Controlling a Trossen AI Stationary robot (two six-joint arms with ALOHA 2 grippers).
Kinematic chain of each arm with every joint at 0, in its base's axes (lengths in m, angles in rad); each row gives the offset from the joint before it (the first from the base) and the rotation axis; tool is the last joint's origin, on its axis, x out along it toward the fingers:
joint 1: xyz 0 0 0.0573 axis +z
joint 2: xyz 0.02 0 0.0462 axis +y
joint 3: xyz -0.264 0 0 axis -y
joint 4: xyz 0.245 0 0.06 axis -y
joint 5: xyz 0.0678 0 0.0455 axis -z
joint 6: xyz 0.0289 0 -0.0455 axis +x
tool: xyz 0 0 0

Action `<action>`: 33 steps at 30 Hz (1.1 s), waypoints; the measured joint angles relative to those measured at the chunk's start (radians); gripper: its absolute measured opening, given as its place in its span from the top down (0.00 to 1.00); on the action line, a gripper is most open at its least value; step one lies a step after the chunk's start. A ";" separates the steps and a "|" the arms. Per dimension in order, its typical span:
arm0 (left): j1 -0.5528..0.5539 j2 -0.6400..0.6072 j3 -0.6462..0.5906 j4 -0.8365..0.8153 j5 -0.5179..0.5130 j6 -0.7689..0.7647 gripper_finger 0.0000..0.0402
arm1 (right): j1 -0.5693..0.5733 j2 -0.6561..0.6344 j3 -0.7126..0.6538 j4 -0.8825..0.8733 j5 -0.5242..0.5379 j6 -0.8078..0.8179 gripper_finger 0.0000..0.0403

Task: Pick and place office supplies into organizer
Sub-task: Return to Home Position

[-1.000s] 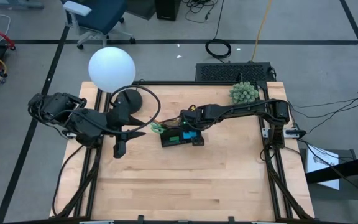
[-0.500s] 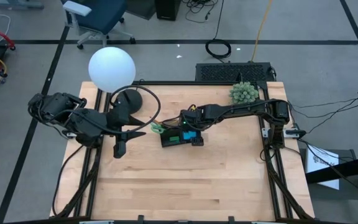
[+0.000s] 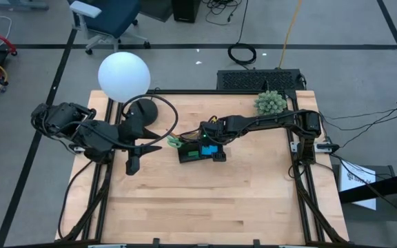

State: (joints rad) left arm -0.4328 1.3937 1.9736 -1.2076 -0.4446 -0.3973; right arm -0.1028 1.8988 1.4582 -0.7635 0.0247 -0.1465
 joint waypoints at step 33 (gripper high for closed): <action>0.000 0.000 0.000 0.050 0.029 -0.072 0.64 | 0.018 -0.264 0.000 -0.044 0.001 0.258 0.02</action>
State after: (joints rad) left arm -0.4324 1.3937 1.9739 -1.1580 -0.4156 -0.4698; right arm -0.0845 1.6352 1.4586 -0.8071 0.0262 0.1113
